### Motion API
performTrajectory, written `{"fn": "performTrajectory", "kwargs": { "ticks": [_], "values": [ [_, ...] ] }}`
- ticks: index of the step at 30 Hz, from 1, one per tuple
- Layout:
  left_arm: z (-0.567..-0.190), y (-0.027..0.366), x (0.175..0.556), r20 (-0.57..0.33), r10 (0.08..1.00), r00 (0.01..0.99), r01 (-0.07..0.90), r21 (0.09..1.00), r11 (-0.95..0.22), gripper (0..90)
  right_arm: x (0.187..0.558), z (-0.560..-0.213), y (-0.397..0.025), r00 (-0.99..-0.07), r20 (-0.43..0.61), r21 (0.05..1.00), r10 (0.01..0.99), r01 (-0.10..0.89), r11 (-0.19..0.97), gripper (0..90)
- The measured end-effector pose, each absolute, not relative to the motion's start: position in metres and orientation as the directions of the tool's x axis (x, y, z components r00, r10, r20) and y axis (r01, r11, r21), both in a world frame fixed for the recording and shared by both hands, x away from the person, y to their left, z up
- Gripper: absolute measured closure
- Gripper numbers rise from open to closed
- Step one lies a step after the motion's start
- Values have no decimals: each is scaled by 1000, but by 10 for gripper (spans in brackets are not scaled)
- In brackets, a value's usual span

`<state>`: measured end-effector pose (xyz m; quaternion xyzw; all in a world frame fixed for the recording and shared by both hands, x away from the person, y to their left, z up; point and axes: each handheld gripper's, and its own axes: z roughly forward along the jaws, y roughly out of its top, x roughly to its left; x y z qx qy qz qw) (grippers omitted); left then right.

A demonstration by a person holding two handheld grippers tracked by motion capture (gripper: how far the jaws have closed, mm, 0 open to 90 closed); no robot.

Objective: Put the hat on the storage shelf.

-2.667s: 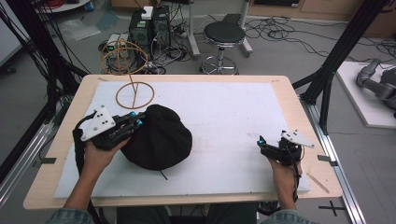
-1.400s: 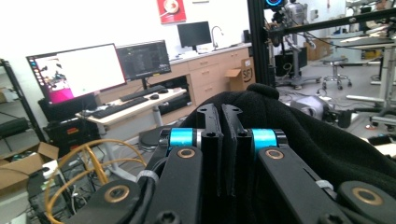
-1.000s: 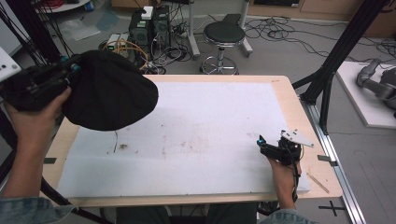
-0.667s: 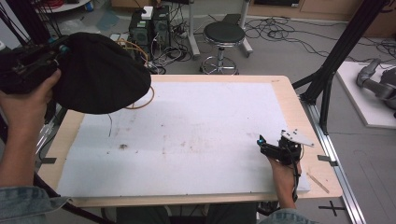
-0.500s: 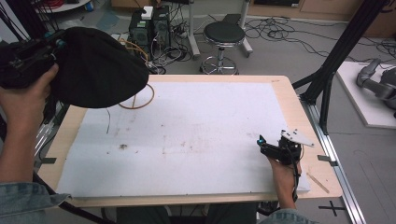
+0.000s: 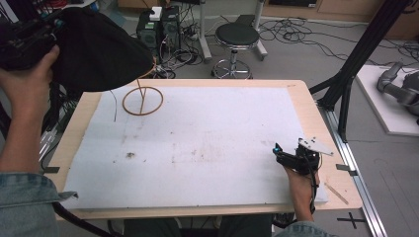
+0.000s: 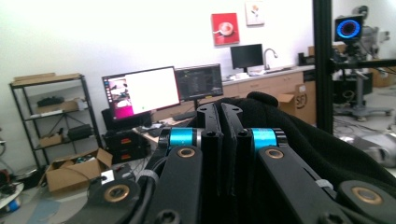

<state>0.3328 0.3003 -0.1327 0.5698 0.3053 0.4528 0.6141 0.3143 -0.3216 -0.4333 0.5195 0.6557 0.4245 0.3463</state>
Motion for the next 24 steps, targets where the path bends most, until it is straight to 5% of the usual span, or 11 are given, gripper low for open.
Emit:
{"fn": "performTrajectory", "kwargs": {
  "ticks": [24],
  "values": [
    [-129, 315, 374, 123, 958, 261, -209, 976, -68, 864, 313, -435, -326, -221, 5, 918, 975, 389, 83, 108]
  ]
}}
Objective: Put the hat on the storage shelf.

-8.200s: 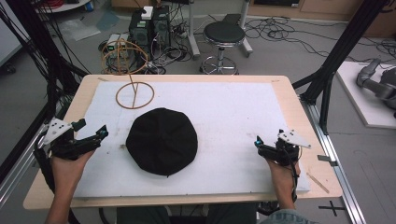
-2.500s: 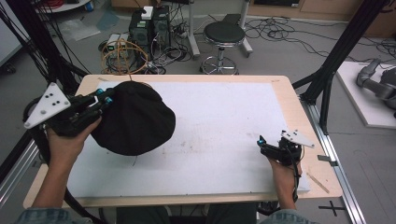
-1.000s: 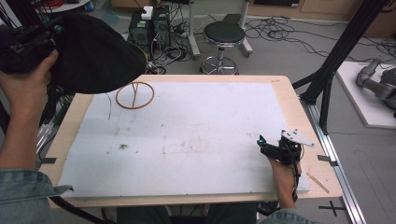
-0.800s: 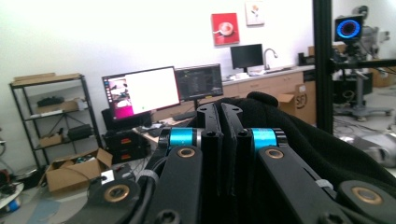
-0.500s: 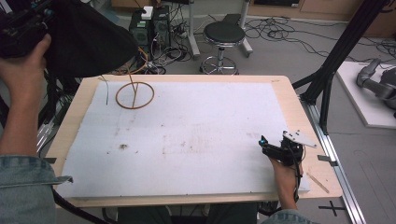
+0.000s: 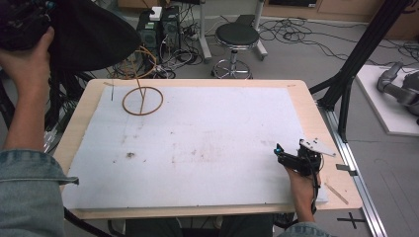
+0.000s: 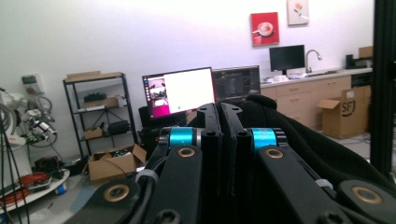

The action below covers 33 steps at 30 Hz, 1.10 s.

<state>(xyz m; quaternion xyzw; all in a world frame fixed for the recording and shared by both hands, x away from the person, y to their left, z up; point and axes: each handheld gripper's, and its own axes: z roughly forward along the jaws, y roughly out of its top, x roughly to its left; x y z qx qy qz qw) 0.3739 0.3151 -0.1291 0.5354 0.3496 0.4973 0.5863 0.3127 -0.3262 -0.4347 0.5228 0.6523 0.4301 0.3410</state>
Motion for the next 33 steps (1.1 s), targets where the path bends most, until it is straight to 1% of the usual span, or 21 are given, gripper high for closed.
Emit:
{"fn": "performTrajectory", "kwargs": {
  "ticks": [9, 19, 22, 30, 33],
  "values": [
    [-137, 316, 395, 113, 969, 221, -185, 980, -72, 864, 312, -434, -328, -221, 10, 919, 975, 386, 78, 108],
    [-150, 313, 419, 96, 973, 208, -145, 987, -66, 864, 312, -435, -328, -217, 18, 919, 976, 388, 69, 108],
    [-160, 311, 430, 70, 976, 205, -119, 992, -46, 864, 311, -434, -328, -217, 17, 919, 976, 387, 70, 108],
    [-171, 309, 440, 32, 978, 205, -109, 994, -10, 864, 312, -435, -330, -220, 15, 918, 975, 390, 74, 108],
    [-172, 311, 442, -9, 978, 209, -111, 993, 33, 864, 312, -435, -329, -222, 15, 918, 975, 389, 74, 108]
  ]
}}
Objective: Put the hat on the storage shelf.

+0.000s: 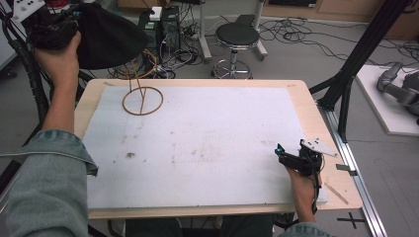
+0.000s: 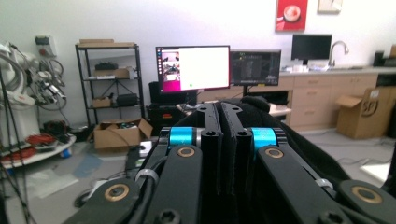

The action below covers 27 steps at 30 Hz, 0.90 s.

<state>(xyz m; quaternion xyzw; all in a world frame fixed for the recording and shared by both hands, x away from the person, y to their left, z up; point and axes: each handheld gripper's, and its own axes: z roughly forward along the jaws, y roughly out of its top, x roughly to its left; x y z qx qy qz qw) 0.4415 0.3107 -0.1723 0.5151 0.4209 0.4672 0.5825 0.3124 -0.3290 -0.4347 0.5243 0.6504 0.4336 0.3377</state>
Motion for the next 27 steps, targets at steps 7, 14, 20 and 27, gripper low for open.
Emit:
{"fn": "performTrajectory", "kwargs": {
  "ticks": [7, 14, 20, 27],
  "values": [
    [-174, 307, 445, -23, 977, 213, -117, 992, 49, 864, 312, -435, -329, -223, 16, 918, 975, 389, 74, 108],
    [-172, 304, 447, -30, 979, 203, -140, 988, 60, 864, 313, -435, -330, -222, 18, 918, 975, 389, 71, 108],
    [-171, 303, 448, -62, 974, 217, -156, 983, 97, 864, 313, -435, -329, -224, 24, 917, 974, 393, 68, 109],
    [-162, 301, 448, -47, 975, 219, -171, 981, 85, 864, 313, -435, -329, -224, 22, 917, 974, 394, 70, 109]
  ]
}}
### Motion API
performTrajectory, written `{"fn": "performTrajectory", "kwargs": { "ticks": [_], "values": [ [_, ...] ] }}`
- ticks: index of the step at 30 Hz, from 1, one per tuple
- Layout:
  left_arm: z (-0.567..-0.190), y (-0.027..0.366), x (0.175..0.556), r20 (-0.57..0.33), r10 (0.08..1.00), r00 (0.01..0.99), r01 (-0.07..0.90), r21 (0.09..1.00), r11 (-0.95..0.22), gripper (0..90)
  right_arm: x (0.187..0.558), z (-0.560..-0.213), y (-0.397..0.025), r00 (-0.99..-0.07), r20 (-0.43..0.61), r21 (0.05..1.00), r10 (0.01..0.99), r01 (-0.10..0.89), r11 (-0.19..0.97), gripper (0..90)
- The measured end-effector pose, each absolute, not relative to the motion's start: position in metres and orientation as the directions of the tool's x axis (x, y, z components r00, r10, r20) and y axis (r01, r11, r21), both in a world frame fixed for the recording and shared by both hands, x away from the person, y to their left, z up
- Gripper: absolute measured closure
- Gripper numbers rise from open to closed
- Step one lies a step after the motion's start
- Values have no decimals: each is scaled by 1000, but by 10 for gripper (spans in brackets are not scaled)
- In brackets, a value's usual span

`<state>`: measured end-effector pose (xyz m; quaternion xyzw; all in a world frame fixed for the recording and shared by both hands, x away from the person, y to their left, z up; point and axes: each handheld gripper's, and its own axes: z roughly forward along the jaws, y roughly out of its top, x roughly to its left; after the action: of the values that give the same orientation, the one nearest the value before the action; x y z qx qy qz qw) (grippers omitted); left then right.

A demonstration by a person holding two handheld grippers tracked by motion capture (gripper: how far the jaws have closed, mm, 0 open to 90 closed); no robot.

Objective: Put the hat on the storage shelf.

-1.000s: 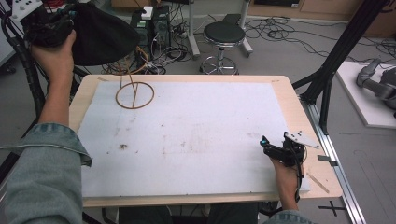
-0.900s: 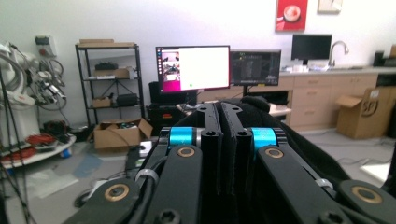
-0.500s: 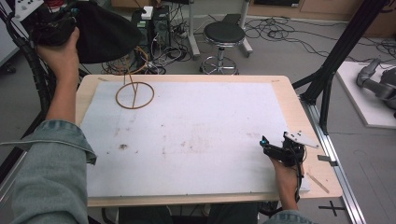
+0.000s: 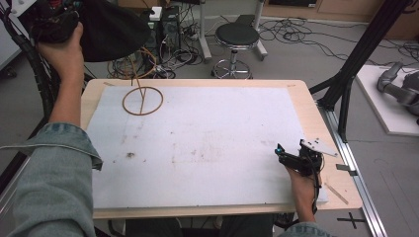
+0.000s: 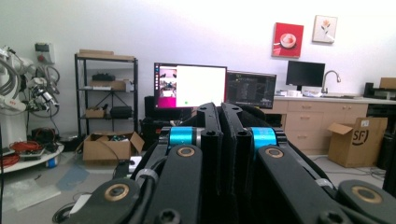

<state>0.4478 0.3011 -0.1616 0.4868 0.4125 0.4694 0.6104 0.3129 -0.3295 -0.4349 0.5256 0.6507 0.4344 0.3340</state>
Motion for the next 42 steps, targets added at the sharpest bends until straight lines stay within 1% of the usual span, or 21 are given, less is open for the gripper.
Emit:
{"fn": "performTrajectory", "kwargs": {
  "ticks": [10, 14, 23, 26, 29, 33, 35, 42],
  "values": [
    [-172, 289, 458, -51, 973, 226, -154, 984, 88, 864, 312, -434, -329, -226, 24, 917, 974, 392, 69, 109],
    [-182, 282, 465, -45, 974, 224, -125, 989, 75, 863, 312, -434, -329, -229, 20, 919, 973, 387, 72, 109],
    [-203, 280, 472, -45, 975, 216, -71, 996, 62, 863, 313, -435, -330, -230, 20, 919, 973, 387, 72, 109],
    [-214, 278, 475, -20, 977, 214, -39, 999, 28, 862, 313, -435, -329, -232, 21, 918, 972, 389, 73, 109],
    [-221, 275, 477, 6, 976, 217, -22, 1000, -2, 863, 313, -435, -329, -232, 20, 917, 973, 392, 74, 109],
    [-227, 272, 477, 15, 975, 222, -15, 1000, -13, 863, 313, -435, -329, -233, 18, 917, 972, 392, 77, 109],
    [-233, 270, 477, 39, 973, 225, 0, 999, -40, 863, 313, -435, -328, -232, 21, 916, 972, 394, 75, 109],
    [-243, 270, 478, 41, 973, 229, 24, 999, -48, 862, 313, -435, -328, -236, 20, 915, 972, 396, 77, 109]
  ]
}}
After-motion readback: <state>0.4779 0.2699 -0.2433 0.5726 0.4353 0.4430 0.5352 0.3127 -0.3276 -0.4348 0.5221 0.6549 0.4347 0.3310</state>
